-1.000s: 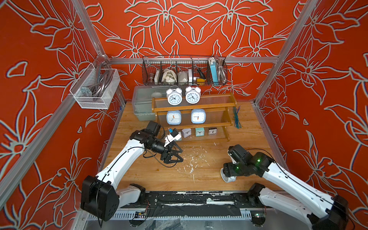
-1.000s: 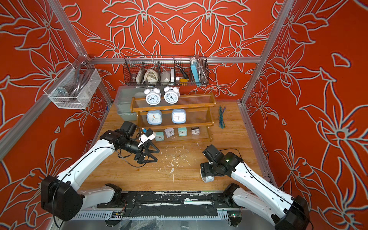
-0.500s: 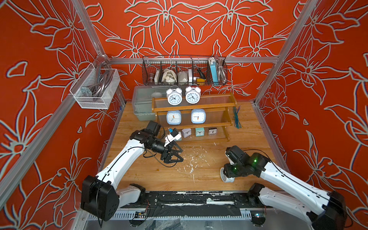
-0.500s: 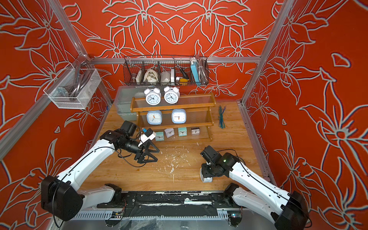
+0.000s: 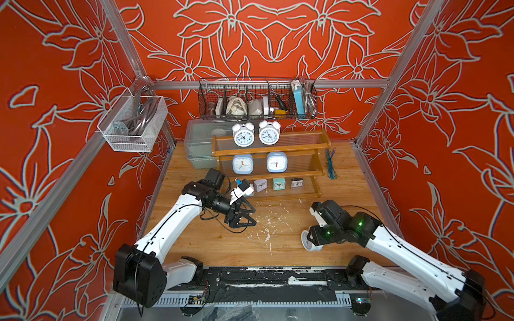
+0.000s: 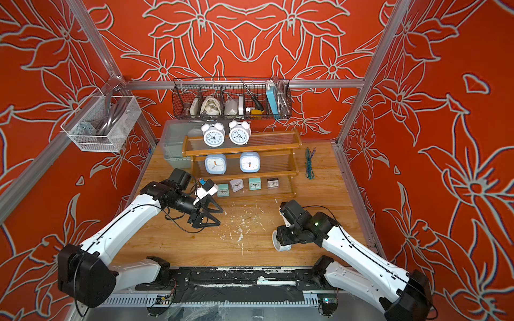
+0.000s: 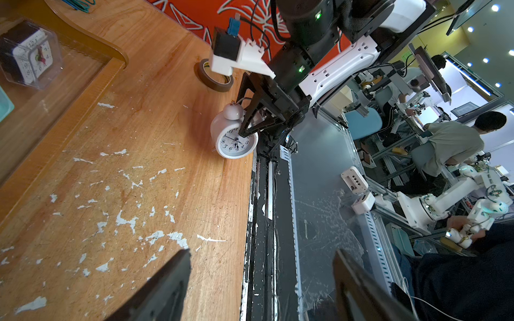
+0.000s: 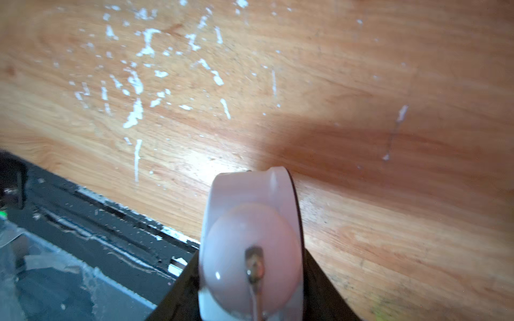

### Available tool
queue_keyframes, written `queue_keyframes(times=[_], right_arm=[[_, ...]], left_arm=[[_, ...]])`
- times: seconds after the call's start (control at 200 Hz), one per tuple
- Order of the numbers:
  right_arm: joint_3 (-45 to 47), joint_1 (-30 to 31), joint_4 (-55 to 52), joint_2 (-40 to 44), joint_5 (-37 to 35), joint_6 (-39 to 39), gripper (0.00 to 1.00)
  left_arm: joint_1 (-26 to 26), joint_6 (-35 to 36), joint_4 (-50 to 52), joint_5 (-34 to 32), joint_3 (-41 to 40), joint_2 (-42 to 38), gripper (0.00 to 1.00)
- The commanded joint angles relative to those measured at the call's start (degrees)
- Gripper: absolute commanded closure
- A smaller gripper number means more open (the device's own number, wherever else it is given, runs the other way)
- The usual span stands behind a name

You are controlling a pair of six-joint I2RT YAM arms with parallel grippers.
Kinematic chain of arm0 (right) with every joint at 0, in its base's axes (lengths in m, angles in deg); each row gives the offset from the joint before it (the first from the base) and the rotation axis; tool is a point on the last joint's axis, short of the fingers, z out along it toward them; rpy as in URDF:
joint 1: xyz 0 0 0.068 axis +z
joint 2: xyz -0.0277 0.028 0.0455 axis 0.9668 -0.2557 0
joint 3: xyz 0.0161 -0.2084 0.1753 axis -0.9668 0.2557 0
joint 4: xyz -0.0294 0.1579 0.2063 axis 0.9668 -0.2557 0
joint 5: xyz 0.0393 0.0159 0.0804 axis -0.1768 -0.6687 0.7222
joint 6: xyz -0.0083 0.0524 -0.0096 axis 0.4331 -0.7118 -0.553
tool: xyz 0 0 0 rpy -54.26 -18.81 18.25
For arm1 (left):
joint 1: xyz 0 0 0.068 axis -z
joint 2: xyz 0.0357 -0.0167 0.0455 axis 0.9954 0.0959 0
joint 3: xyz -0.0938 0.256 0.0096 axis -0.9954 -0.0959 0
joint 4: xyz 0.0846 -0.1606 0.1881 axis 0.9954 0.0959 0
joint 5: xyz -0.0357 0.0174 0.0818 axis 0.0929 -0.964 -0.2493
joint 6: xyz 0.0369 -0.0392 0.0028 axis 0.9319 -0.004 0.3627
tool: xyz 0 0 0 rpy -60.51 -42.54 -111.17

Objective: Place the alarm clocks on the shelf by style
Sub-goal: Pick up the alarm from the center of the board.

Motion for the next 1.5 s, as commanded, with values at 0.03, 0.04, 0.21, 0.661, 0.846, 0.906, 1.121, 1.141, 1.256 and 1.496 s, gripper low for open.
queue_keyframes(times=[0.03, 0.04, 0.21, 0.661, 0.846, 0.906, 1.121, 1.141, 1.256, 1.496], right_arm=[[-4.71, 0.33, 7.02, -1.38, 9.12, 6.85, 0.60], [-5.02, 0.30, 7.34, -1.62, 9.58, 7.18, 0.60], [-8.73, 0.27, 10.42, -5.48, 17.79, 13.63, 0.60], [-12.07, 0.34, 22.27, -11.65, 41.66, 22.70, 0.60], [-13.28, 0.31, 23.88, -14.40, 42.91, 23.84, 0.59], [-13.54, 0.28, 24.29, -15.70, 43.44, 23.90, 0.60], [-13.95, 0.29, 26.89, -18.50, 44.49, 23.20, 0.59], [-14.01, 0.29, 27.14, -18.67, 44.65, 23.18, 0.60], [-14.09, 0.28, 28.27, -19.51, 45.96, 22.87, 0.59], [-13.84, 0.35, 31.45, -20.10, 49.53, 22.14, 0.60]], left_arm=[[2.39, 0.06, 1.96, -0.94, 1.07, 0.89, 0.19], [2.53, 0.02, 1.93, -1.09, 1.15, 0.89, 0.19], [6.54, -0.16, 2.20, -3.43, 1.78, 1.83, 0.19], [10.49, -0.26, 2.88, -5.74, 2.62, 4.47, 0.19], [10.91, 0.25, 3.55, -5.22, 2.73, 4.52, 0.19], [11.04, 0.60, 3.94, -4.91, 2.69, 4.50, 0.19], [11.43, 1.15, 4.38, -4.61, 2.66, 4.85, 0.21], [11.42, 1.20, 4.50, -4.67, 2.66, 4.91, 0.21], [11.57, 1.17, 4.46, -4.68, 2.75, 5.26, 0.24], [11.66, 0.55, 3.99, -5.03, 3.01, 6.83, 0.22]])
